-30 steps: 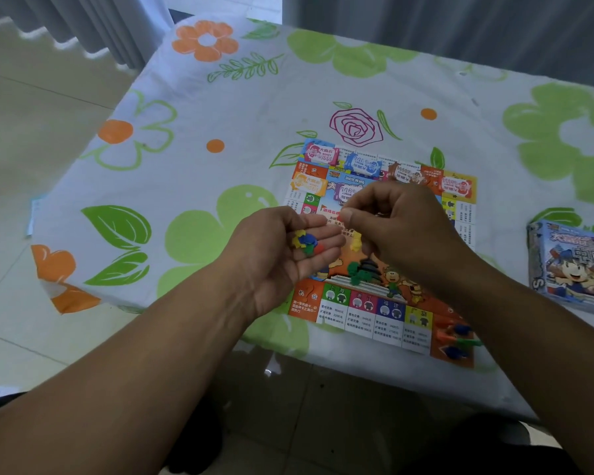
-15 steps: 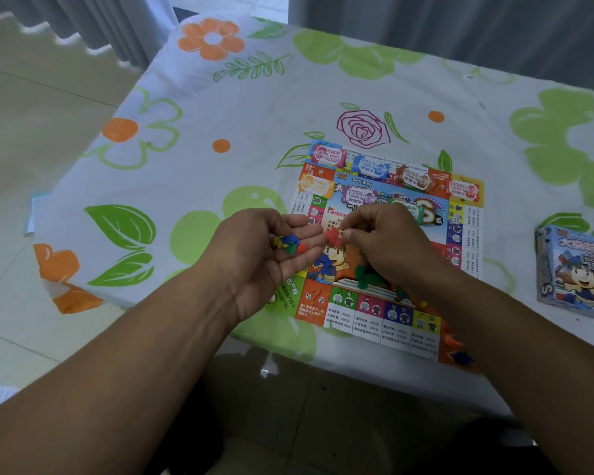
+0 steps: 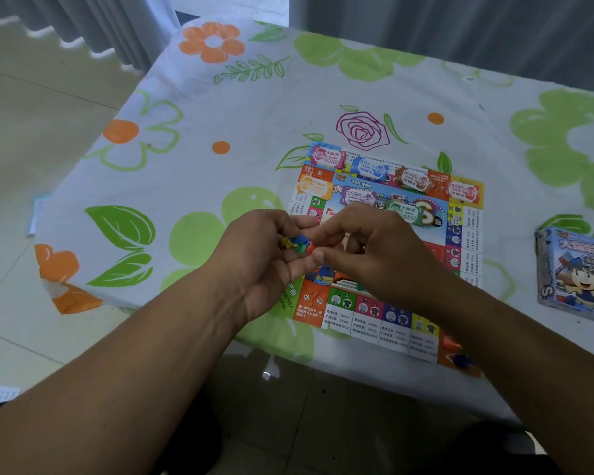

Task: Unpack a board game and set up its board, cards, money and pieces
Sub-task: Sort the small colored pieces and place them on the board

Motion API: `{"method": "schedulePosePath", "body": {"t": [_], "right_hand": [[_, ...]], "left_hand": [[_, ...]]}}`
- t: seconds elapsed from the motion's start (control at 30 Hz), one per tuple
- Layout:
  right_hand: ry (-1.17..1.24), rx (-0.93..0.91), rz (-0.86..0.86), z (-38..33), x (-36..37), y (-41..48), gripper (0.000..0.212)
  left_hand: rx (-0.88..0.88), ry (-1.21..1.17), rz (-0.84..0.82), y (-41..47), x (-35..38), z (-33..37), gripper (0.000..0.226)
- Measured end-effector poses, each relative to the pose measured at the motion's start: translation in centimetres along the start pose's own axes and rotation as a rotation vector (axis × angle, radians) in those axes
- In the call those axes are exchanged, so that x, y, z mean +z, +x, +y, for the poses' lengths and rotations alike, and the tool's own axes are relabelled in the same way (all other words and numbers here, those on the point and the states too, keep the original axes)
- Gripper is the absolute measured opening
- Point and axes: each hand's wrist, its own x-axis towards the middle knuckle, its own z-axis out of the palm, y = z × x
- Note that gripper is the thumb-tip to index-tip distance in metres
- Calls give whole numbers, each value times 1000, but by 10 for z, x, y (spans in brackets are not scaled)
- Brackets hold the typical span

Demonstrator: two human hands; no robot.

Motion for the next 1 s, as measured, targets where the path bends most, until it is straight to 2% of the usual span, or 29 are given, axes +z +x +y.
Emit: {"method": "schedulePosePath", "body": {"t": [0.27, 0.37, 0.43, 0.57, 0.8, 1.0], "right_hand": [[69, 40, -24, -3, -3, 2, 2], [147, 117, 82, 0, -11, 8, 6], [107, 212, 141, 8, -13, 13, 9], [9, 331, 106, 20, -7, 21, 11], [-94, 363, 20, 25, 5, 26, 16], [-152, 324, 109, 24, 1, 25, 13]], "left_hand": [[-10, -4, -3, 3, -4, -1, 38], [-16, -9, 0, 1, -6, 1, 36], [-24, -5, -6, -1, -7, 3, 36], [-33, 16, -8, -2, -9, 5, 37], [-24, 27, -1, 0, -14, 7, 39], [-10, 24, 22, 1, -13, 5, 39]]}}
